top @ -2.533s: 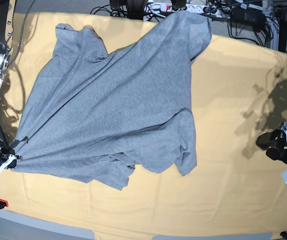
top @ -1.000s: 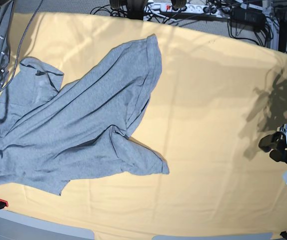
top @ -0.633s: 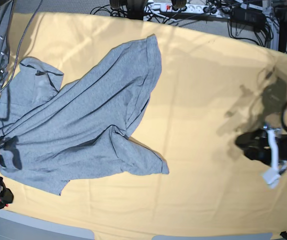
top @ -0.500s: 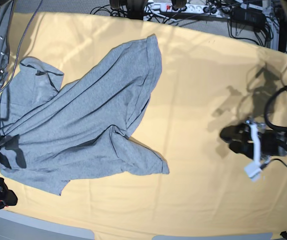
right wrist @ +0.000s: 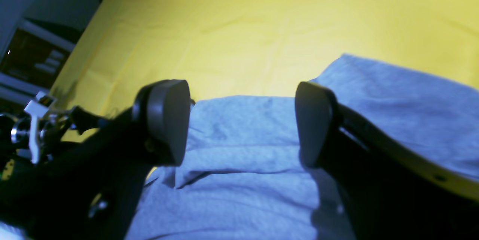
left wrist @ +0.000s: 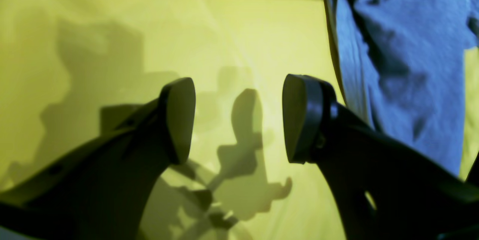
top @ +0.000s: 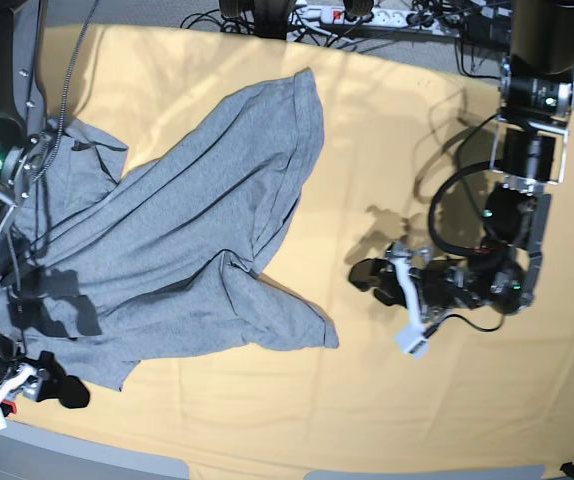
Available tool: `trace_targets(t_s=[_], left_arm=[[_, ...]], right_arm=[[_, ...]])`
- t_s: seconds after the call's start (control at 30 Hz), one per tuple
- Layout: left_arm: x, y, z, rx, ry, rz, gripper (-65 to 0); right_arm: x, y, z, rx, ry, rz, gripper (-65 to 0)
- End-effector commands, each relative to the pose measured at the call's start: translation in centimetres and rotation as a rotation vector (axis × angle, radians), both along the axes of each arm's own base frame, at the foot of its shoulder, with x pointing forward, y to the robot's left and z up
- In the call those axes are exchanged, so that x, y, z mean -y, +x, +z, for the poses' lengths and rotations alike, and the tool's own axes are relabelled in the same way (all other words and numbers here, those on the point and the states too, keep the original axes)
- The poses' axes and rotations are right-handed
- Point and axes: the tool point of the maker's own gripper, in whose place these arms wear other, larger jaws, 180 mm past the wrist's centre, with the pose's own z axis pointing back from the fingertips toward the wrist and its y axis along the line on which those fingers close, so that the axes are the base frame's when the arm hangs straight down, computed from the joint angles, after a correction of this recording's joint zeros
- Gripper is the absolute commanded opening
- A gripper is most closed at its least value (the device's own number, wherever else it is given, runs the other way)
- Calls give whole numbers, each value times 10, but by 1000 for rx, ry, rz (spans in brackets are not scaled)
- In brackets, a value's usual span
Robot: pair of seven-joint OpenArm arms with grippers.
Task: Layout the t-shirt on the table in an organized manner, then fold the t-shirt properly
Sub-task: 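Reach the left gripper to the t-shirt's hem and grasp it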
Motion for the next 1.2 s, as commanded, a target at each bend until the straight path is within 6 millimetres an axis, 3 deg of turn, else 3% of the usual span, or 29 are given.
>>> trace_targets(t_s=[0.0,0.27,0.53,0.87,1.17], left_arm=[[6,20,28,83,-44,15,-275],[55,58,54,170,-134,51,-275],[61,88,78,305,-47,72,-275],[47,109,55,327,-97,176,-275],[52,105,38,296,-144,168,-275]], right_arm=[[3,9,34,95,16,-8,-201],[-5,10,33,92,27,6,-201],[-7,4,23,42,1,34,-201],[-7,3,20,29,-7,39,-201],[-7,2,18,17,-14,45,-201]])
